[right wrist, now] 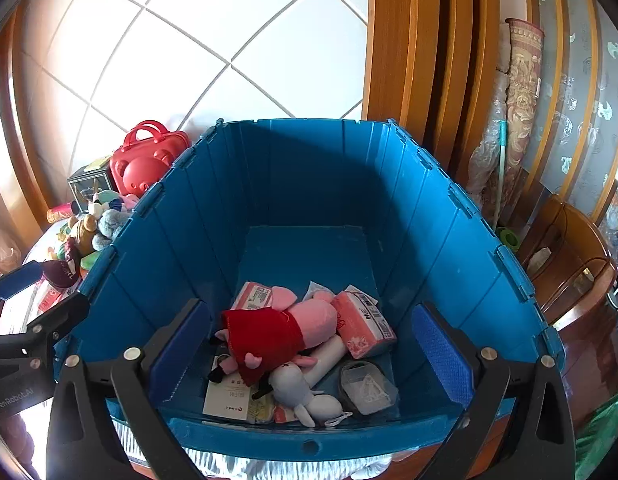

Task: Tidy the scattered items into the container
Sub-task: 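Withdraw both grippers from the bin toward the table heap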

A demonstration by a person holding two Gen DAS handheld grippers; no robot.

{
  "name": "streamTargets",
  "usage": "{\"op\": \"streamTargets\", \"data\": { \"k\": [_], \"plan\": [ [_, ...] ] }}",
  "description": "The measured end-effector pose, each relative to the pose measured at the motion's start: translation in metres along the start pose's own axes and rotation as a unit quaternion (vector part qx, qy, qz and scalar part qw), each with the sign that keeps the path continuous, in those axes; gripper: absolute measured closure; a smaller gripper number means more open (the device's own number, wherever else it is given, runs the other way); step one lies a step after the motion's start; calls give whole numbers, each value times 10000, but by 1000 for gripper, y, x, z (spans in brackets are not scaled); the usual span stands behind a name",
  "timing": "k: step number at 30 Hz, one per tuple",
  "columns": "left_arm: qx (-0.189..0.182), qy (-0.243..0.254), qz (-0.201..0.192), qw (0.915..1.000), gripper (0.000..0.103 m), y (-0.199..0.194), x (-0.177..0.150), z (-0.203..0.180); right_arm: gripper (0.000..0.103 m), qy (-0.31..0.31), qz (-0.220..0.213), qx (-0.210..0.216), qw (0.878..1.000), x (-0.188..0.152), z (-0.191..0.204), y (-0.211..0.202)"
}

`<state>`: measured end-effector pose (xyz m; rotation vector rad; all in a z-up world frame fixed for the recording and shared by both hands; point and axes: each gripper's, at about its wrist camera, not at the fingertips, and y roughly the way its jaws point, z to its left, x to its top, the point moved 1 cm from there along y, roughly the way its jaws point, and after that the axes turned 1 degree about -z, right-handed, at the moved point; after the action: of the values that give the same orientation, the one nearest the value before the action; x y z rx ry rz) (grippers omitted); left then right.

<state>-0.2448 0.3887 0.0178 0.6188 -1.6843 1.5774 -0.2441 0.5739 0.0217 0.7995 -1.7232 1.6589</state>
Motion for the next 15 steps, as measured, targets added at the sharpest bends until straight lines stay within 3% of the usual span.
{"op": "streamTargets", "data": {
  "k": [7, 15],
  "plan": [
    [-35, -57, -42, 10000, 16, -17, -14, 45, 0, -25, -135, -24, 9999, -4, 48, -21],
    [178, -304, -56, 9994, 16, -34, -36, 121, 0, -225, -477, 304, 9981, -1, 126, -44]
  ]
}}
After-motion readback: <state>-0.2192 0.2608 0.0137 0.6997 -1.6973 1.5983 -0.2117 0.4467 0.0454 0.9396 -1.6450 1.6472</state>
